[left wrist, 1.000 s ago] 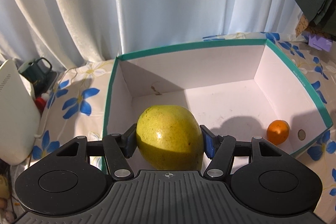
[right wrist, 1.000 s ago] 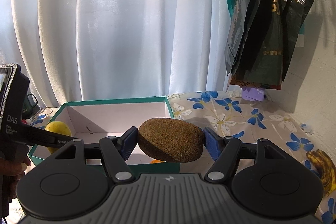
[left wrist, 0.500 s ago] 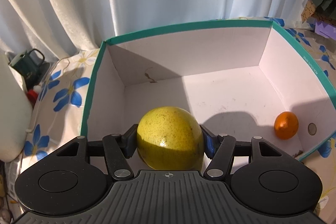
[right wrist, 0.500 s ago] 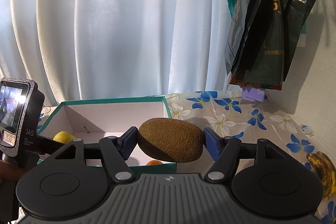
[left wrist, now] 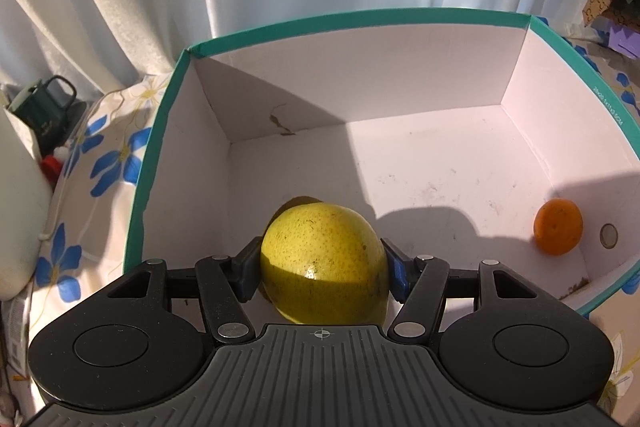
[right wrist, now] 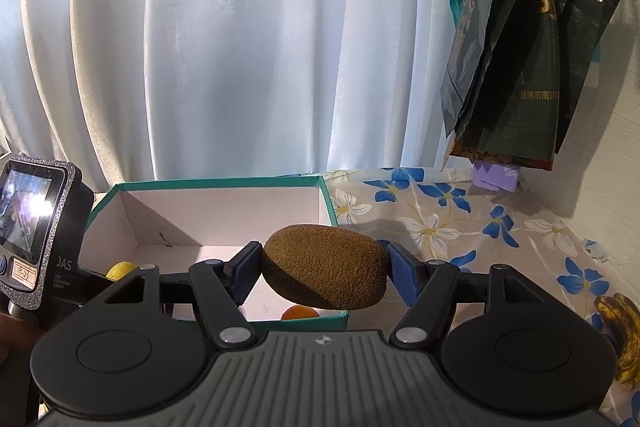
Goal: Organize fruits
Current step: 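Carry the pear into the box and open the left tool while the right tool carries the kiwi, then lower the kiwi into the box and open the right tool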
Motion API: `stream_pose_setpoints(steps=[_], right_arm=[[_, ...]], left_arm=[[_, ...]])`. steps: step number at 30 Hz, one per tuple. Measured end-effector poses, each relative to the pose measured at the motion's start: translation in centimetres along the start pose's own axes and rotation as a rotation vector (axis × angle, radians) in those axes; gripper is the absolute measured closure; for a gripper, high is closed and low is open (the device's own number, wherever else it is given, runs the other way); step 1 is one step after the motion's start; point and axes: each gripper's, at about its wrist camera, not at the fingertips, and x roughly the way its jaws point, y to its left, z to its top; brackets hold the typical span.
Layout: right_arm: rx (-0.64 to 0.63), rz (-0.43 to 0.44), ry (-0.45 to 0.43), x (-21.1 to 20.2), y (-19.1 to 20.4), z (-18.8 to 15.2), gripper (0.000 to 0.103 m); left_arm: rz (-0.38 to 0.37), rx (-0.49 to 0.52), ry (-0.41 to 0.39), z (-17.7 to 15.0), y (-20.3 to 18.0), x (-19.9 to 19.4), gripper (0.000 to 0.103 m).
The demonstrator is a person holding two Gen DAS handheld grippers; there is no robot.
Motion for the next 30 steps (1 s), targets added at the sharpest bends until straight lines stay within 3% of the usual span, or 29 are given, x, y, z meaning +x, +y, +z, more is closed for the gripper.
stream_pose_setpoints(steps=[14,25,30], right_arm=[[0.003,-0.005,-0.005,0.20,-0.23,0.03,0.035],[0.008,-0.009,-0.008,0.14,-0.44,-0.03,0.035],[0.013,-0.008,-0.010,0.13,-0.66,-0.05,0.035]], left_arm=[[0.008,0.012,0.018,0.29,-0.44,0.41,0.035],[-0.022,0.005,0.023,0.40,-0.56,0.19,0.015],[-0.029,0.001,0.022,0.44,-0.71,0.00,0.012]])
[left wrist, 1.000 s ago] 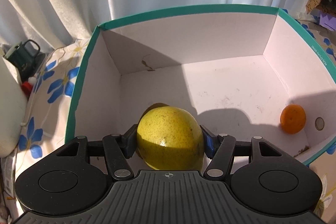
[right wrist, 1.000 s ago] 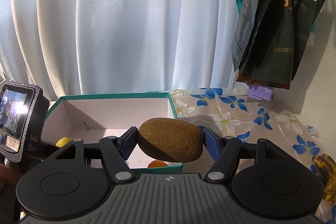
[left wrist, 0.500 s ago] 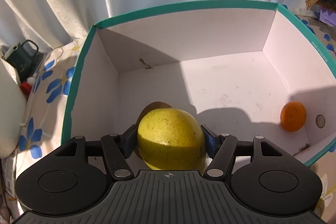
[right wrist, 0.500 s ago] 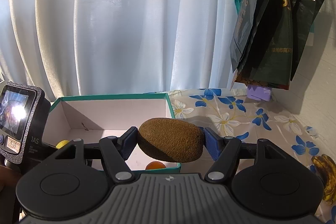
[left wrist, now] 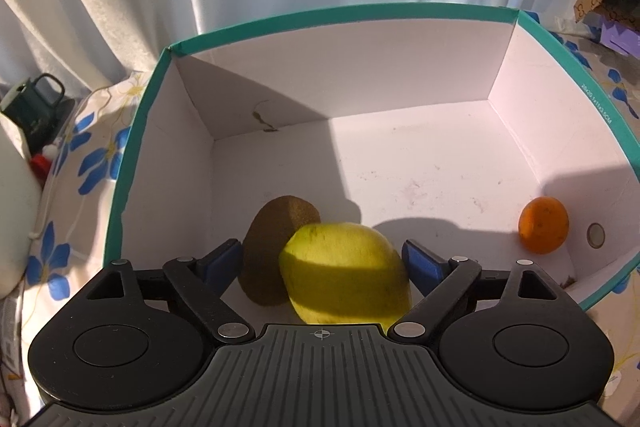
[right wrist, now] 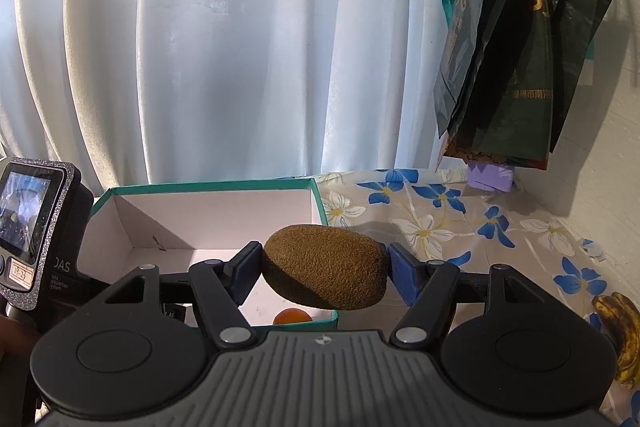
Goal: Organize fruits
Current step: 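Lower the kiwi into the box and open the right tool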
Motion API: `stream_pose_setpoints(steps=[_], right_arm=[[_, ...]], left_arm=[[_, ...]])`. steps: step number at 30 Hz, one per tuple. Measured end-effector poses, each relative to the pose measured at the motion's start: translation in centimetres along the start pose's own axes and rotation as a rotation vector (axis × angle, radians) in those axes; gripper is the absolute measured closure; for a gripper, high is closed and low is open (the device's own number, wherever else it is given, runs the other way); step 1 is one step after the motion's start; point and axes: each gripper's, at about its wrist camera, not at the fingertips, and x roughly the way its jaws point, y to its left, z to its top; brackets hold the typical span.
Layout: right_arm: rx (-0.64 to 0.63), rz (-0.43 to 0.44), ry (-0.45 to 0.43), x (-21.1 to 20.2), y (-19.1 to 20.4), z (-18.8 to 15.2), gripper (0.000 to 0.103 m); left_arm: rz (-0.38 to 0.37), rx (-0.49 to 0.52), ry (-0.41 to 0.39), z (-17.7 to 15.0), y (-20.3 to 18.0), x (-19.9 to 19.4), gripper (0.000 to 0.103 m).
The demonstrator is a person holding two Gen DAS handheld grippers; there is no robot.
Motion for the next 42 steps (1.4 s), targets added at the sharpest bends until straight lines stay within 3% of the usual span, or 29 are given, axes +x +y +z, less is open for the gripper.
stream_pose_setpoints(steps=[12,16,24,33,42], right_arm=[[0.007,-0.004,-0.006,-0.1,-0.3,0.0,0.035],[0.004,-0.002,-0.007,0.0,-0.2,-0.1,0.035],[-0.038,0.014,-0.016,0.7,0.3,-0.3,0.035],[-0.144,0.073,0.010,3.4,2.9,-1.1,0.035],[-0.214,0.141,0.056,5.2,4.7,-2.4,0.035]], left_arm=[[-0.038,-0.015,-0.030,0.0,0.2,-1.9,0.006],[0.004,-0.019,-0.106,-0.7,0.7,-4.7,0.004],[0.031,-0.130,-0.216,-3.0,4.3,-10.0,0.003],[0.087,-0.229,-0.182,-5.4,6.9,-10.3,0.003],[0.134,-0.254,-0.137,-6.9,7.9,-10.1,0.003]])
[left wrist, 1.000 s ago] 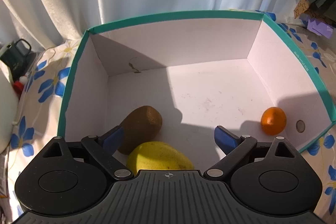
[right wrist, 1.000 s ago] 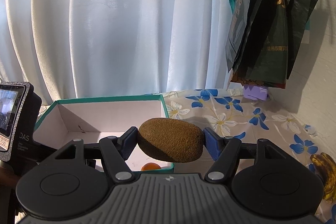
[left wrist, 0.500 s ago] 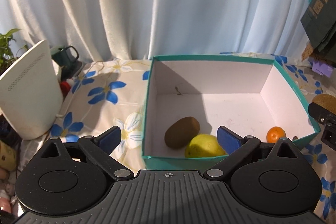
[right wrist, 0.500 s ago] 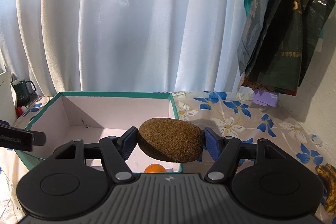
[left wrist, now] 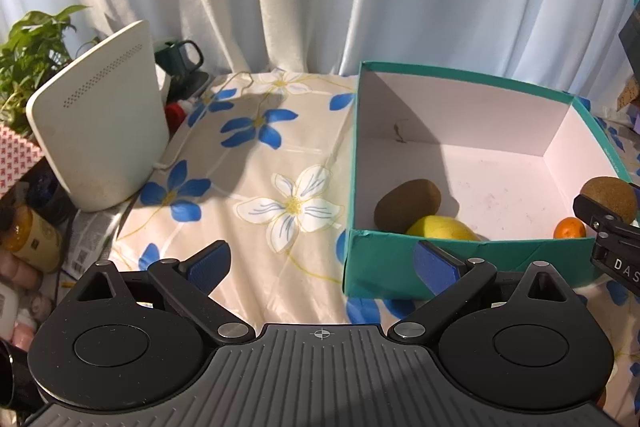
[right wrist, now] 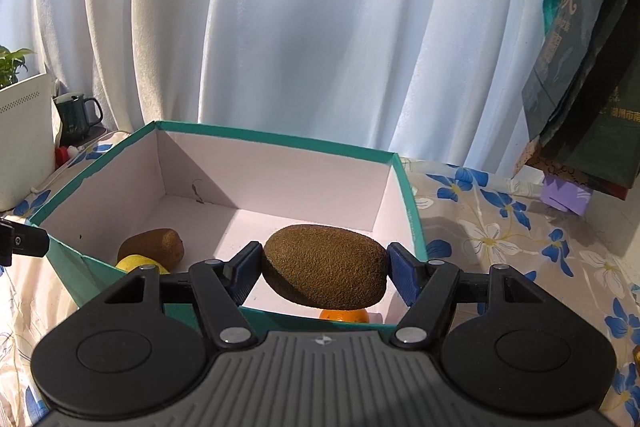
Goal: Organize fruits
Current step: 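Lower the kiwi into the box and open the right tool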
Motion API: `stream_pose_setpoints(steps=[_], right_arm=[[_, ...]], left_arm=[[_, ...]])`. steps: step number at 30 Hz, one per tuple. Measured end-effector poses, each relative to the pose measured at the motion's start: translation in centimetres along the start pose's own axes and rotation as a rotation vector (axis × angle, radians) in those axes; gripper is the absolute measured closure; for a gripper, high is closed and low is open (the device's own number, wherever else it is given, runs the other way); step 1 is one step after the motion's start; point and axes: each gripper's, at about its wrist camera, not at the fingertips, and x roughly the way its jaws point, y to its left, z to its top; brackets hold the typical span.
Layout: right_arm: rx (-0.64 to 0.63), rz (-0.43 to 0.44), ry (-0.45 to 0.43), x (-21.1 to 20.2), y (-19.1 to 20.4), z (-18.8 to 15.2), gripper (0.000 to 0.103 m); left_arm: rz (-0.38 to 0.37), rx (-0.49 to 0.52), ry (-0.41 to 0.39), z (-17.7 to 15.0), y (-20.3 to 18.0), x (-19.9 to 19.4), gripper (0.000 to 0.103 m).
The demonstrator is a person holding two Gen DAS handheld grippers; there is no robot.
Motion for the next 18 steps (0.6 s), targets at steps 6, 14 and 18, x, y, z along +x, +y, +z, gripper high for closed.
stream_pose_setpoints(steps=[6,14,18], right_arm=[[-0.009,0.035,0.017,0.8,0.7,-0.4,0.035],[0.026,0.059,0.043,1.3,0.2,-0.4,0.035],[0.009,0.051,0.039,1.3,0.4,-0.3,0.034]], left_arm=[[0.010,0.011,0.017,-0.3,0.2,0.3,0.003],[0.014,0.050,0.037,-1.0,-0.2,0.9,0.003],[0.003,0.071,0.044,-1.5,-0.6,1.2,0.003]])
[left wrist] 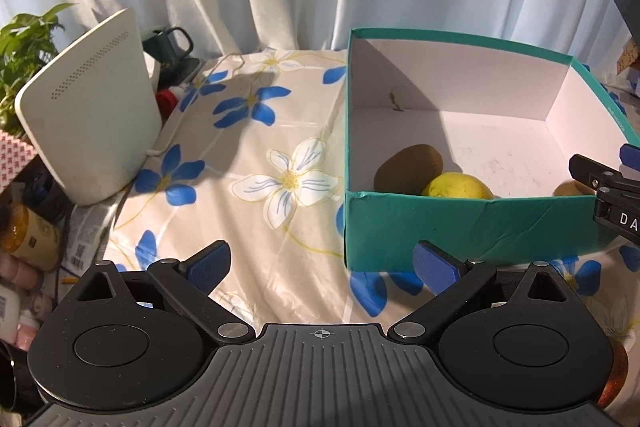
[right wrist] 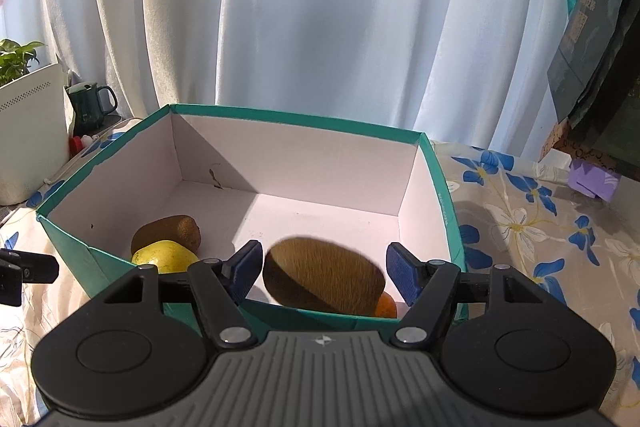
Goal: Organize fruits
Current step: 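Lower the kiwi into the box and open the right tool, then move the left tool down to the cherry tomato on the cloth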
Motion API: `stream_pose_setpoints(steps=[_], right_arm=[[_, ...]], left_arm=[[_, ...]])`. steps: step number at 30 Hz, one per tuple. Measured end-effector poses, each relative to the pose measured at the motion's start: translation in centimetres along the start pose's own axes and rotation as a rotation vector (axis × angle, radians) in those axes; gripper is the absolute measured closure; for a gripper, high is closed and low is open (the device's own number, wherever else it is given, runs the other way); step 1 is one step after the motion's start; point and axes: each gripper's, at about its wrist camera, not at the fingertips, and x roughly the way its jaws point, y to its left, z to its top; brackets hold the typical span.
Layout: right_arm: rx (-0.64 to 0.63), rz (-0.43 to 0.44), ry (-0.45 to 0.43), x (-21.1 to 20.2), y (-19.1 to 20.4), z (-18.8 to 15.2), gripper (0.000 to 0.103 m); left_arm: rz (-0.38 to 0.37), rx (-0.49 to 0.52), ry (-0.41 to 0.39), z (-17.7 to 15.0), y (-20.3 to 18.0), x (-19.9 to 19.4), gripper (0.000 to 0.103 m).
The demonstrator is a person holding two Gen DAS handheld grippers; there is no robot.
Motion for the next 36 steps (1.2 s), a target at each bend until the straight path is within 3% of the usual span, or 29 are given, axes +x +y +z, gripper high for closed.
stream_pose_setpoints(steps=[5,8,13,16,24,30,36], right_arm=[[-0.012,-0.013,-0.007,-0.6,0.1,0.2,0.034],[0.000,-0.028,-0.050,-2.3,-0.2,0.4,0.022],[0.061,-0.063,-0.205,-7.5,-1.4,0.2,0.001],[0.099,-0.098,-0.256,-9.9,-2.2,-0.5,0.000],[0.157,-0.128,-0.194,-10.8,-2.5,-2.3,0.000],[0.163,-0.139,-0.186,-11.0,-2.2,-2.8,0.000],[0.166,-0.141,-0.154,-10.8,-2.1,-3.2,0.000]], left_arm=[[-0.041,0.047,-0.015,-0.8,-0.9,0.3,0.003],[-0.070,0.070,-0.010,-1.5,-1.5,0.8,0.003],[-0.106,0.137,0.005,-3.2,-2.7,1.8,0.003],[-0.122,0.166,-0.010,-4.0,-3.2,1.9,0.003],[-0.175,0.219,-0.053,-5.1,-4.5,1.7,0.005],[-0.177,0.254,-0.015,-5.7,-5.6,2.8,0.018],[-0.205,0.238,0.004,-6.1,-5.5,3.4,0.020]])
